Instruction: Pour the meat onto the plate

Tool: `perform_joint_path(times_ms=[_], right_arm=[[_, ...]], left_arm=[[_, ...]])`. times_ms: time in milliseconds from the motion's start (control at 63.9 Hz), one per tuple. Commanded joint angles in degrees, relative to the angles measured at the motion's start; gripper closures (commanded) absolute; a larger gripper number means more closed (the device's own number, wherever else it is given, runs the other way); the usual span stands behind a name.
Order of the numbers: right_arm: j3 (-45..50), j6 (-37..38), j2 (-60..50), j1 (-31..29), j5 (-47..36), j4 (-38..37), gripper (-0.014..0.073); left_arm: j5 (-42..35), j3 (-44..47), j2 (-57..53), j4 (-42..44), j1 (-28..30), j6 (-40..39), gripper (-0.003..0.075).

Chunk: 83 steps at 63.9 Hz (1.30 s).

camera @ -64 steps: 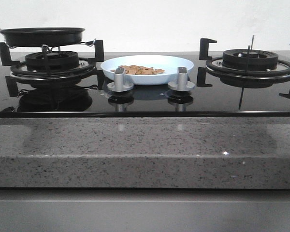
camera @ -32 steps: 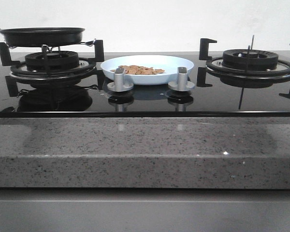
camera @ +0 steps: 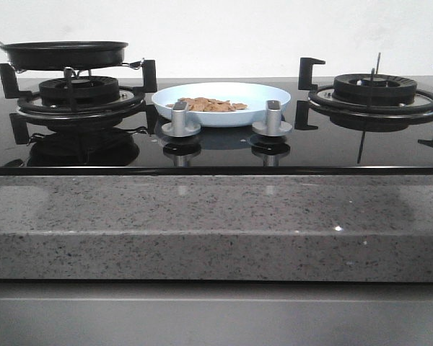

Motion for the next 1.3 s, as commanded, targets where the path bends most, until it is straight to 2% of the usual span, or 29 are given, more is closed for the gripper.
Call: perform_joint_path(times_ms=[0,94,157,251,407,626,830,1284], right_arm=[[-1.52,-0.53,0.5,-0.17,-4.47,0.93,0.0654],[-1.52,-0.53,0.5,-0.17,-4.47,0.93,0.0654],[-1.52,-0.53,0.57,-0.17,-4.31,0.93,0.0654],[-1.52,-0.53,0.57,-0.17,-4.26,0.93,0.0654],[-1.52,-0.53,0.57,-0.17,-4.25,0.93,0.0654],[-1.52,-0.53,0.57,-0.17,-4.19,0.93,0.0654],[-1.52,-0.53,0.57,-0.17,-4.19,0.93,0.0654],[-1.52,-0.53,0.57,-0.17,-4.19,0.93,0.0654]], left_arm=[[-7.18,3.25,-5.47,-2.43,4.1,-0.09,0.0741],[-7.18,8.6,-11.38,-6.83,9.18,3.39,0.0741],[-7.65,10.61,-10.52,-10.27,11.7,7.03,0.0741],[-7.57,12.64,-10.99,-10.44,12.97,7.39,0.0741],[-10.37,16.76,-10.99,-10.08,12.95,7.39,0.0741],[-9.36,16.64,-10.99,-7.95,12.61,7.39,0.0741],[-8.83,16.64,-10.99,-7.95,8.97,7.39,0.0741],[-8.83,16.64,-10.99,-7.95,8.97,7.39,0.0741]])
